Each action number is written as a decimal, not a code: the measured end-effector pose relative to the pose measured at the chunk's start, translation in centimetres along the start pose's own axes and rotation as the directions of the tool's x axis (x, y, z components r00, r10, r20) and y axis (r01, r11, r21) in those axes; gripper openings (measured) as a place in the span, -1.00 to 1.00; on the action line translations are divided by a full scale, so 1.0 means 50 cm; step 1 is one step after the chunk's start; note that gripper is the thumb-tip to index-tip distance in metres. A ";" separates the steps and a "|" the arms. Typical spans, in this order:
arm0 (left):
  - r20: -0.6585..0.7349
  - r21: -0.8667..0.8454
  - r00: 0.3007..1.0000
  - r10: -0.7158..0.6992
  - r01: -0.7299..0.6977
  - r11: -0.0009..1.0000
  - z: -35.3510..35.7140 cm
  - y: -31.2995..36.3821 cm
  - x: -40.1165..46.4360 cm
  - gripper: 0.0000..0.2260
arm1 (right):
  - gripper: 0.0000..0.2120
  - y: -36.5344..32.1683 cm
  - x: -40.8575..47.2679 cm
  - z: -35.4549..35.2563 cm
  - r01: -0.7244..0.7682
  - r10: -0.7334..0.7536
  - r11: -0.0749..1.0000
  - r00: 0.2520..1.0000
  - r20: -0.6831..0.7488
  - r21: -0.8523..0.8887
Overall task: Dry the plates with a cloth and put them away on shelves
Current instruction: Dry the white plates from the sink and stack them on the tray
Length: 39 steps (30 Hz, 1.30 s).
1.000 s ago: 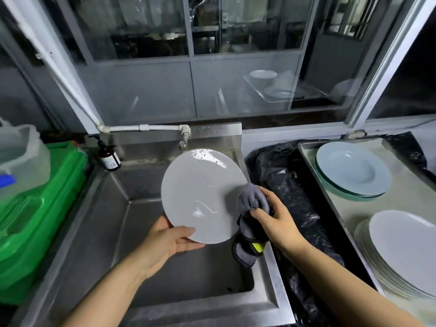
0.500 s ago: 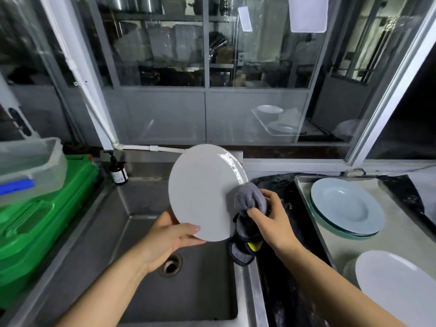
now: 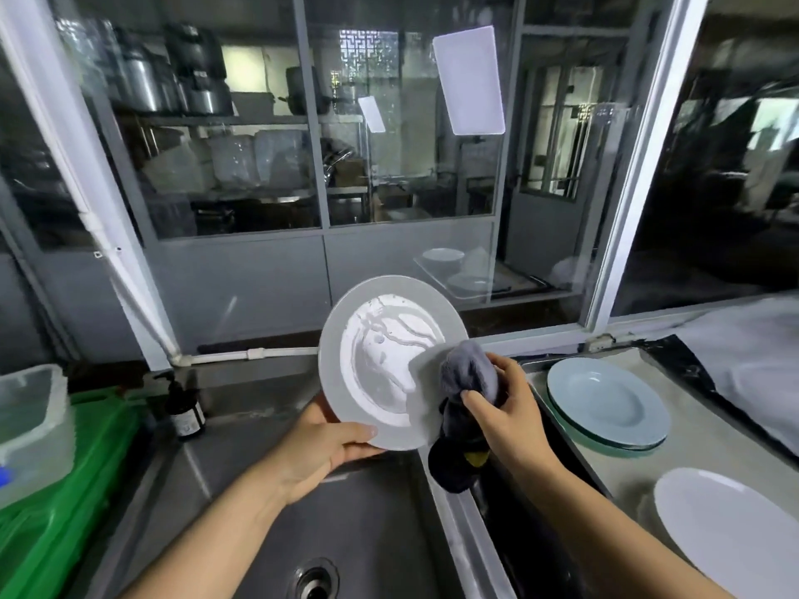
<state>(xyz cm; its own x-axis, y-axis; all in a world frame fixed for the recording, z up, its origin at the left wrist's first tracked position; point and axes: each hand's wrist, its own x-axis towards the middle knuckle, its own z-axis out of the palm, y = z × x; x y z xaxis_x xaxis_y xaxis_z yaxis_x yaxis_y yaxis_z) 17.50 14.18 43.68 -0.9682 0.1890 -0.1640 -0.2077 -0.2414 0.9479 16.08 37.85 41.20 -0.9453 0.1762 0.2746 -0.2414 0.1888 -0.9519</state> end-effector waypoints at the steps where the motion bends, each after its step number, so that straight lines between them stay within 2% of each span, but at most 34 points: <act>1: 0.018 -0.005 1.000 0.002 -0.002 1.000 -0.006 0.005 0.003 -0.54 | -0.54 -0.006 -0.004 0.006 0.011 -0.012 1.000 1.000 -0.022 -0.019; 3: 0.046 -0.006 0.999 0.008 -0.008 1.000 -0.019 0.012 0.005 -0.53 | -0.51 -0.018 -0.013 0.021 0.040 -0.046 0.995 0.997 -0.069 -0.087; 5: 0.074 0.000 0.997 0.016 -0.016 1.000 -0.032 0.014 0.006 -0.51 | -0.46 -0.025 -0.022 0.040 0.097 -0.124 0.967 0.987 -0.103 -0.235; 7: 0.092 -0.003 0.995 0.027 -0.027 1.000 -0.047 0.016 0.005 -0.48 | -0.44 -0.029 -0.032 0.064 0.168 -0.214 0.923 0.972 -0.098 -0.347; 10: 0.109 -0.024 0.993 0.048 -0.046 0.999 -0.070 0.026 0.003 -0.41 | -0.47 -0.019 -0.043 0.099 0.338 -0.391 0.849 0.919 -0.052 -0.406; 14: 0.116 -0.046 0.991 0.073 -0.068 0.997 -0.099 0.038 -0.002 -0.41 | -0.51 0.001 -0.040 0.145 0.511 -0.601 0.631 0.798 0.048 -0.584; 16: 0.138 -0.023 0.987 0.088 -0.085 0.996 -0.107 0.043 -0.008 -0.42 | -0.54 -0.001 -0.042 0.173 0.622 -0.676 0.492 0.714 0.183 -0.609; 18: 0.165 0.016 0.981 0.102 -0.106 0.994 -0.106 0.046 -0.020 -0.44 | -0.56 -0.012 -0.042 0.203 0.707 -0.690 0.401 0.651 0.316 -0.583; 21: 0.188 0.063 0.975 0.117 -0.130 0.989 -0.105 0.043 -0.031 -0.44 | -0.59 -0.050 -0.029 0.241 0.751 -0.695 0.400 0.622 0.361 -0.525; 24: 0.178 0.063 0.979 0.097 -0.110 0.992 -0.119 0.048 -0.031 -0.51 | -0.60 -0.089 -0.003 0.258 0.751 -0.689 0.413 0.628 0.362 -0.516; 26: 0.164 0.061 0.983 0.085 -0.097 0.993 -0.132 0.057 -0.031 -0.54 | -0.58 -0.102 0.030 0.255 0.675 -0.653 0.419 0.688 0.316 -0.607; 28: 0.157 0.067 0.983 0.098 -0.110 0.992 -0.145 0.066 -0.034 -0.54 | -0.56 -0.106 0.066 0.243 0.537 -0.588 0.512 0.788 0.183 -0.670; 30: 0.155 0.073 0.982 0.110 -0.123 0.990 -0.156 0.076 -0.038 -0.50 | -0.54 -0.099 0.080 0.230 0.417 -0.500 0.627 0.863 0.070 -0.657; 32: 0.170 0.089 0.980 0.104 -0.121 0.989 -0.162 0.079 -0.041 -0.49 | -0.49 -0.083 0.060 0.226 0.405 -0.451 0.686 0.888 0.083 -0.605; 35: 0.171 0.088 0.982 0.075 -0.091 0.992 -0.160 0.076 -0.041 -0.49 | -0.42 -0.069 0.013 0.241 0.577 -0.540 0.608 0.804 0.248 -0.546; 39: 0.217 0.130 0.973 0.085 -0.115 0.985 -0.143 0.075 -0.041 -0.58 | -0.54 -0.105 -0.001 0.287 0.781 -0.657 0.447 0.618 0.432 -0.437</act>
<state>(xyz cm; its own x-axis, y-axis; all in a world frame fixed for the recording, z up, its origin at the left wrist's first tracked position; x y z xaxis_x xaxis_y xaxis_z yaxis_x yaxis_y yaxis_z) 17.74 6.10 45.61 -0.9290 0.3696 -0.0198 -0.0751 -0.1359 0.9879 14.22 22.97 44.24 -0.5199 -0.4325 0.7366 -0.7499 0.6440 -0.1512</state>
